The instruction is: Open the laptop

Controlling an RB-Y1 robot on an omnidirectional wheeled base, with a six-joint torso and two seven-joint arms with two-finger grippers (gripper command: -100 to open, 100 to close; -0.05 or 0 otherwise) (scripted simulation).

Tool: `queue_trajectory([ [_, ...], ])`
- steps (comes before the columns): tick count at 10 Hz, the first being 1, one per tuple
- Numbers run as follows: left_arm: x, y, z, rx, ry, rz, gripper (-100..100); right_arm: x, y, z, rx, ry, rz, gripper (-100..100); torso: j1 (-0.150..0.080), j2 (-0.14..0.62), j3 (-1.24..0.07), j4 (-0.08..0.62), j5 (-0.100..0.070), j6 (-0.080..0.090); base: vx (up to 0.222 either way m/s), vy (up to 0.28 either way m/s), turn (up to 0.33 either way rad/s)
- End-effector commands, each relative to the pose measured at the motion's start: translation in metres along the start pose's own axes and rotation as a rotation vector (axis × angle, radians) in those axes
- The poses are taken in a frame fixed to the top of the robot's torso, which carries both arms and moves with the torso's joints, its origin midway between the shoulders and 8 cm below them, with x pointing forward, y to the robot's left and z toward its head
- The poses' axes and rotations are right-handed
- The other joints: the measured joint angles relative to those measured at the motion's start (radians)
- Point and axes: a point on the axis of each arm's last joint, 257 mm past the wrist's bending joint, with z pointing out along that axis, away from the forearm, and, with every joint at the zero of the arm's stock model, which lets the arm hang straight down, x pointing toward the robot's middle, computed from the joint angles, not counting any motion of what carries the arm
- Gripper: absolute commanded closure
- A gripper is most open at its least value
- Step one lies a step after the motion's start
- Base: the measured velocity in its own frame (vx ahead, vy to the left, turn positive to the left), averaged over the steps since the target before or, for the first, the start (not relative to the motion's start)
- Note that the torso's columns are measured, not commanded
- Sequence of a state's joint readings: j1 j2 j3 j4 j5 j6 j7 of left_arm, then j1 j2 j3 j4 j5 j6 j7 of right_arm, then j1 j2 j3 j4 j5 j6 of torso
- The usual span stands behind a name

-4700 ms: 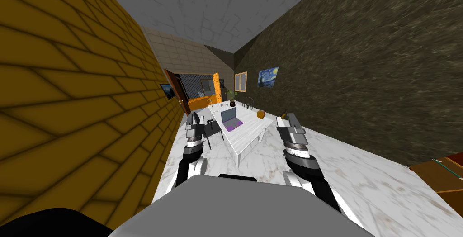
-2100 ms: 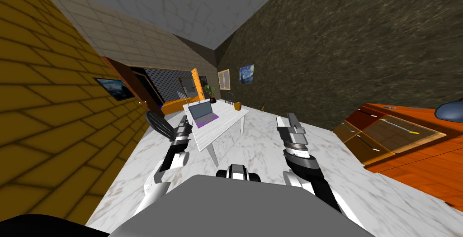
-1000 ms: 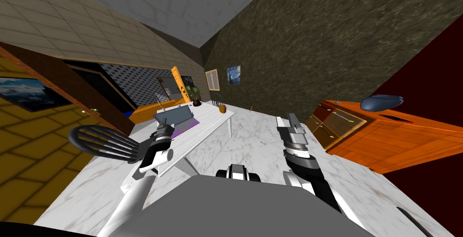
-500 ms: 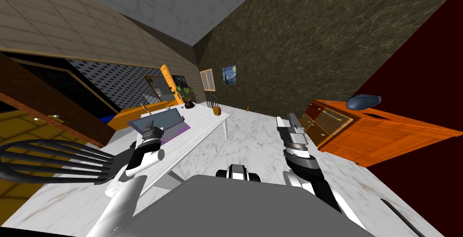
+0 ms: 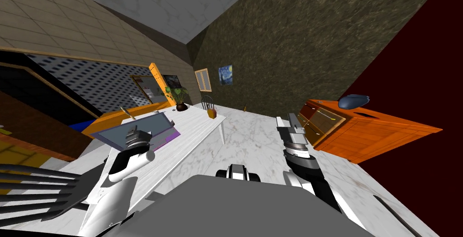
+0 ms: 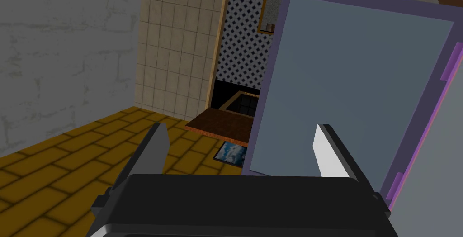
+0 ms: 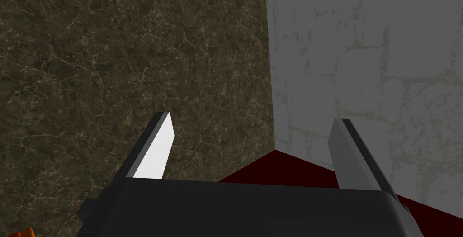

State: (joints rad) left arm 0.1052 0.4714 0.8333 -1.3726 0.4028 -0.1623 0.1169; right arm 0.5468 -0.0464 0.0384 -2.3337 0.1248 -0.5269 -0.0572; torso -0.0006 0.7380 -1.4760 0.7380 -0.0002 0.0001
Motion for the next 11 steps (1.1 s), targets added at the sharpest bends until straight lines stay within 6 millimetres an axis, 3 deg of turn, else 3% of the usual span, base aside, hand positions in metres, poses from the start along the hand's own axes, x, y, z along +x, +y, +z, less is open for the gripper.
queue_trajectory([
  [1,-0.041,0.0,0.008,-0.026,-0.082,-0.035,-100,0.0,0.0,0.0,0.0,0.0,0.0,0,0.001,0.002,0.001,0.001,0.0,0.0,0.124,-0.009,-0.11],
  [2,-0.043,-0.001,0.008,-0.024,-0.086,-0.036,-100,0.0,0.0,0.0,0.0,0.0,0.0,0,0.001,0.001,0.001,0.001,0.0,0.0,0.104,0.0,-0.061],
  [3,-0.066,-0.005,0.011,-0.03,-0.131,-0.061,-100,0.0,0.0,0.0,0.0,0.0,0.0,0,0.002,0.002,0.001,0.0,0.001,0.0,0.115,0.002,-0.096],
  [4,-0.068,-0.001,0.01,-0.039,-0.136,-0.061,-100,0.0,0.0,0.0,0.0,0.0,0.0,0,0.001,0.0,0.0,0.0,0.0,0.0,0.106,0.016,-0.049],
  [5,-0.092,0.0,0.011,-0.053,-0.184,-0.089,-100,0.0,0.0,0.0,0.0,0.0,0.0,0,0.001,0.0,0.0,0.0,0.0,0.0,0.145,0.013,-0.102],
  [6,-0.092,0.0,0.011,-0.053,-0.184,-0.089,-100,0.0,0.0,0.0,0.0,0.0,0.0,0,0.001,-0.002,-0.001,-0.001,0.0,0.0,0.124,0.013,-0.054],
  [8,-0.131,0.0,0.011,-0.075,-0.264,-0.146,-100,0.0,0.0,0.0,0.0,0.0,0.0,0,0.001,-0.001,0.0,0.0,0.0,0.0,0.162,0.029,-0.116],
  [9,-0.136,0.0,0.009,-0.074,-0.273,-0.148,-100,0.0,0.0,0.0,0.0,0.0,0.0,0,0.002,-0.002,-0.001,-0.001,0.0,0.0,0.134,0.033,-0.044],
  [11,-0.169,0.0,0.007,-0.092,-0.342,-0.208,-100,0.0,0.0,0.0,0.0,0.0,0.0,0,0.001,0.002,0.001,0.0,0.0,0.0,0.146,0.042,-0.104],
])
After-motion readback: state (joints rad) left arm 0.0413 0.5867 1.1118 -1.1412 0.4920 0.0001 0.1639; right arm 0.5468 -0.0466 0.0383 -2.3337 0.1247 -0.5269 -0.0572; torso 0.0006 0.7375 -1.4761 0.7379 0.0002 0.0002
